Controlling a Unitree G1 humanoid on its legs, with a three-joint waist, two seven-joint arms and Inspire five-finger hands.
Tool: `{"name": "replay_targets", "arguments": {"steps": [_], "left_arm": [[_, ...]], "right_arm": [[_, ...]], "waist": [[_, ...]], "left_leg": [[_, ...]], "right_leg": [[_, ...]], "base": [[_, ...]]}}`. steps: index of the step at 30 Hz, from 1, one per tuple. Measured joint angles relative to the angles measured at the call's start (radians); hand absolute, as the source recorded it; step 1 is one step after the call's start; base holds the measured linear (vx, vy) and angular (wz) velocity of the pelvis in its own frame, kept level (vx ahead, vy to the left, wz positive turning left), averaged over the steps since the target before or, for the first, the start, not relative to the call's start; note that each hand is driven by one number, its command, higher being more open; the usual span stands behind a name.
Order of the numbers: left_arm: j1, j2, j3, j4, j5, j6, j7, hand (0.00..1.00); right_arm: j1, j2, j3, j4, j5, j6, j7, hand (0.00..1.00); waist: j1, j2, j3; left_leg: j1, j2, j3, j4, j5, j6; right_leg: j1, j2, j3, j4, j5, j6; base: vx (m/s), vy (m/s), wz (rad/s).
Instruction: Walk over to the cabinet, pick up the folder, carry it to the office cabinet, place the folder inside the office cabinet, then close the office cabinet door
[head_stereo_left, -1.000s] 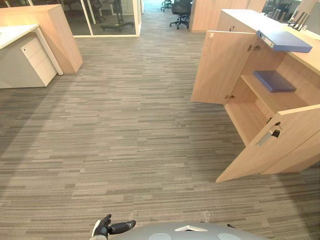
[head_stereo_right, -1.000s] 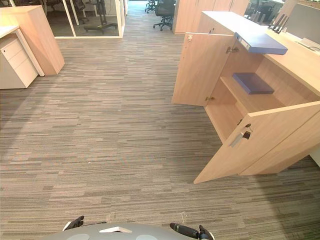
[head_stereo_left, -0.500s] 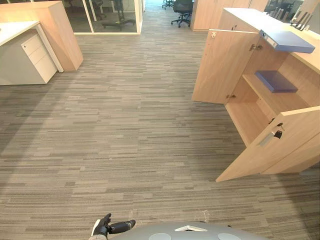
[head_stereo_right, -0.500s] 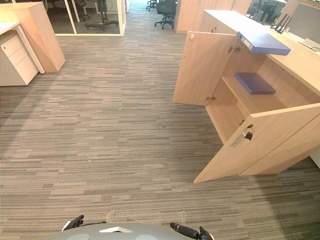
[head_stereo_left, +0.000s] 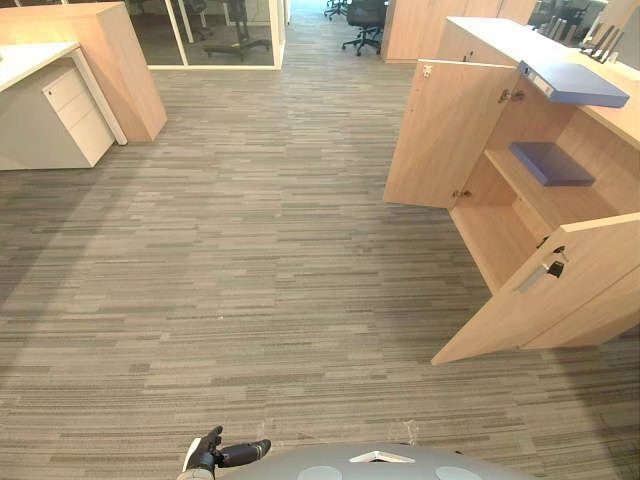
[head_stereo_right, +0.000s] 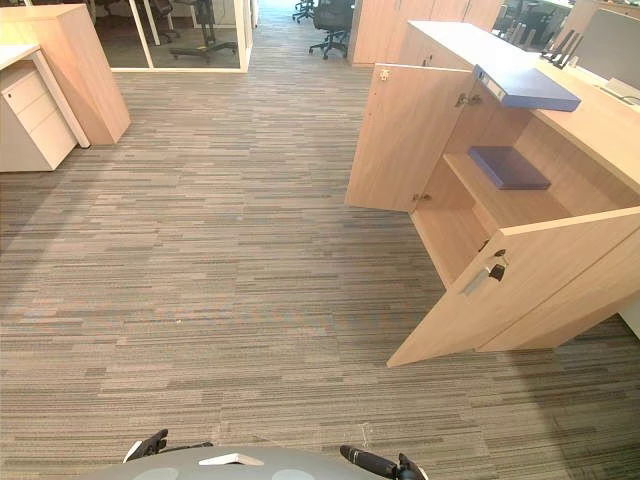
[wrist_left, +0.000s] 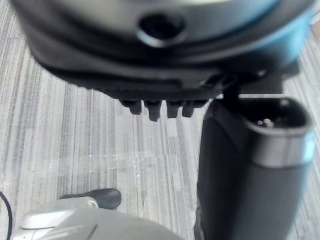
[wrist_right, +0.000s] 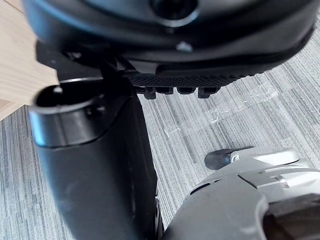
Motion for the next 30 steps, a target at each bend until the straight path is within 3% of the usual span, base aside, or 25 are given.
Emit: {"name": "replay_targets", "arguments": {"steps": [21,24,26,28,29,30], "left_arm": [[-0.001,0.003,0.014,0.000,-0.001,-0.001,-0.001,1.00],[-0.010,-0.013,0.088,-0.012,-0.005,-0.001,0.000,1.00],[-0.004,-0.039,0.149,-0.047,-0.021,-0.003,-0.001,1.00],[-0.003,-0.052,0.190,-0.074,-0.049,-0.003,-0.009,1.00],[-0.002,-0.069,0.219,-0.093,-0.064,-0.008,-0.014,1.00],[0.002,-0.081,0.234,-0.097,-0.084,-0.020,-0.014,1.00]], "right_arm": [[-0.001,0.004,0.001,0.001,0.000,0.000,0.002,1.00],[-0.022,0.008,-0.007,0.009,0.013,0.000,0.008,1.00],[-0.023,0.009,-0.037,0.003,0.029,0.000,0.016,1.00],[-0.016,0.015,-0.044,-0.005,0.030,0.002,0.016,1.00],[-0.016,0.011,-0.045,-0.007,0.030,0.003,0.016,1.00],[-0.017,0.009,-0.049,-0.007,0.025,0.007,0.016,1.00]], "waist": [[0.001,-0.009,0.003],[-0.005,-0.007,0.036],[0.005,0.015,0.065],[0.015,0.008,0.077],[0.017,0.010,0.087],[0.018,0.017,0.088]], "left_leg": [[-0.016,0.000,-0.001,0.007,-0.005,-0.005],[-0.103,0.011,-0.008,0.209,-0.111,-0.020],[-0.166,0.048,-0.001,0.394,-0.194,-0.060],[-0.256,0.065,0.031,0.609,-0.194,-0.078],[-0.316,0.092,0.059,0.738,-0.227,-0.056],[-0.356,0.118,0.068,0.789,-0.259,-0.055]], "right_leg": [[-0.011,0.001,-0.001,0.000,-0.001,0.000],[0.002,0.008,-0.020,0.010,-0.013,-0.007],[0.006,0.033,-0.027,0.046,-0.050,-0.025],[0.022,0.033,-0.026,0.074,-0.075,-0.030],[0.036,0.032,-0.025,0.094,-0.094,-0.032],[0.047,0.021,-0.024,0.105,-0.107,-0.026]], "base": [[0.00,0.000,0.00],[-0.02,-0.013,0.13],[-0.04,0.005,0.10],[0.00,0.025,0.10],[0.05,0.060,0.02],[0.05,0.086,-0.01]]}}
